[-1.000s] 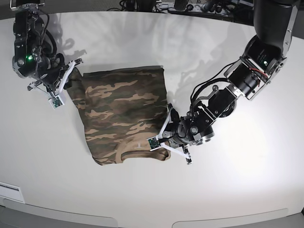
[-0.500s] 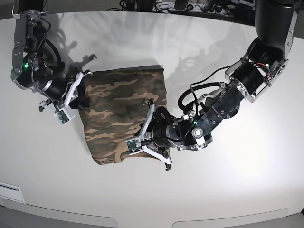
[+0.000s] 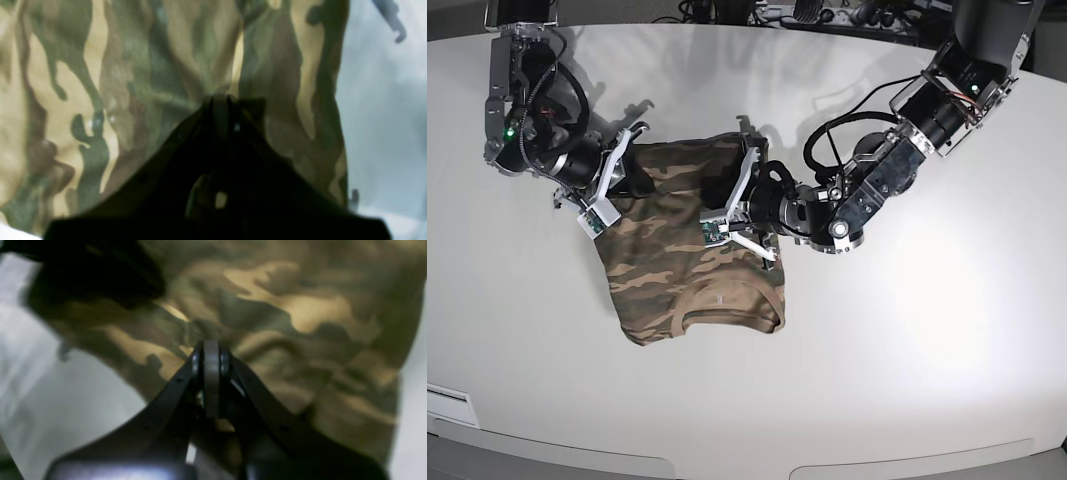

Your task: Fold the T-shirt properly

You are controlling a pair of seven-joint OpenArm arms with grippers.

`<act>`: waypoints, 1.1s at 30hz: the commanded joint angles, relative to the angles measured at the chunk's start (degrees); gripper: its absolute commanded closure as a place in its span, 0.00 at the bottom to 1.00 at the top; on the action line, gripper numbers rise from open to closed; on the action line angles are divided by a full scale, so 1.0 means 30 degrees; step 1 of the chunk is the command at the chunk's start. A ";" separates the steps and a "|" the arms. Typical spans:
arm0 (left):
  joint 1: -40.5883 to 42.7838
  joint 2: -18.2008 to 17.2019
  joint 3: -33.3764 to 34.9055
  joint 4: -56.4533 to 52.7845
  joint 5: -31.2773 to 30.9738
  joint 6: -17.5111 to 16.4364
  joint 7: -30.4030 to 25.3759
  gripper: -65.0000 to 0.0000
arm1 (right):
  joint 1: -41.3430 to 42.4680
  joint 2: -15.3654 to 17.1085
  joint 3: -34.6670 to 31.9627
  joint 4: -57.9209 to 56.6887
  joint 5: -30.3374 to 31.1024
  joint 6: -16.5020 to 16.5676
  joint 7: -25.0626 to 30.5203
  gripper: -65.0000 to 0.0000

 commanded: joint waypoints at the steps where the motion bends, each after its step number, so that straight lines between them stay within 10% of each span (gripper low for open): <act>1: -0.0087 0.0000 -0.0007 0.0066 0.0240 -0.0131 0.0372 1.00 | 0.0248 0.0168 0.0109 -0.0087 -0.0109 0.0092 0.0131 1.00; 14: -0.1807 0.0000 -0.0299 0.3789 -0.0044 0.3140 0.3541 1.00 | 0.0328 0.0277 0.0874 0.5282 0.3439 -0.0634 -0.1464 1.00; 33: 0.4932 -0.0823 -0.8510 0.9726 -0.9814 0.2390 0.6586 1.00 | -0.5581 0.0270 1.1686 0.9377 1.5383 0.0092 -0.7147 1.00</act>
